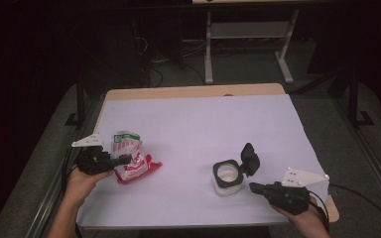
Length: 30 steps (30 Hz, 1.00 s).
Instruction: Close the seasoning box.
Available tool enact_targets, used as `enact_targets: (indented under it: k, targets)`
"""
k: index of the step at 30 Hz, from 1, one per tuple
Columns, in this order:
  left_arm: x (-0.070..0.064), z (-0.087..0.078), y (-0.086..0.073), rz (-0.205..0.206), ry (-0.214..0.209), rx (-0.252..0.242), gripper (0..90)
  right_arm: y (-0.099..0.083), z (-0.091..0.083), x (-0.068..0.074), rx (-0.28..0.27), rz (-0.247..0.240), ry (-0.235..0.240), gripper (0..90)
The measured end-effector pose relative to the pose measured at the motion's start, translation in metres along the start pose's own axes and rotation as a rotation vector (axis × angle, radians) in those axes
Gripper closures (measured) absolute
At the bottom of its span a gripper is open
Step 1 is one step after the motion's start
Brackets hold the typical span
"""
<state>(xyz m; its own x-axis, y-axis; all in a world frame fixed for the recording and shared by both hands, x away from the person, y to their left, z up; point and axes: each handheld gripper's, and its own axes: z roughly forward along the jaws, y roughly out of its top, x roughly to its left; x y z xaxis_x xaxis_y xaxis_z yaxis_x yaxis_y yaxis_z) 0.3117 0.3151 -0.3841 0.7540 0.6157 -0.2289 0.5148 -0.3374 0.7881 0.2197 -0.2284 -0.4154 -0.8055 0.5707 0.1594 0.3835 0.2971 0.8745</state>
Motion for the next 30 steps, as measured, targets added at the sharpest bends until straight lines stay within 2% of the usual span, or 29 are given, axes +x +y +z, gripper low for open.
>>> enact_targets:
  k: [4, 8, 12, 21, 24, 30]
  targets:
    - [-0.002, -0.002, -0.002, 0.0, 0.012, -0.009, 72.7, -0.004, -0.005, -0.006, -0.005, 0.016, -0.026, 90.0]
    - [-0.002, -0.004, -0.007, -0.012, 0.013, -0.019, 57.6, -0.005, -0.011, -0.012, -0.007, 0.029, -0.05, 90.0]
    - [-0.003, -0.007, -0.01, 0.0, 0.002, -0.029, 46.9, -0.008, -0.017, -0.018, -0.015, 0.037, -0.077, 90.0]
    - [0.0, -0.013, -0.016, 0.018, 0.033, -0.057, 19.9, -0.011, -0.018, -0.024, -0.015, 0.04, -0.104, 90.0]
    - [0.002, -0.015, -0.017, 0.008, 0.061, -0.056, 13.9, -0.011, -0.018, -0.024, -0.012, 0.043, -0.108, 90.0]
    - [0.009, -0.025, -0.023, -0.006, 0.089, -0.067, 13.1, -0.011, -0.018, -0.025, -0.014, 0.041, -0.109, 90.0]
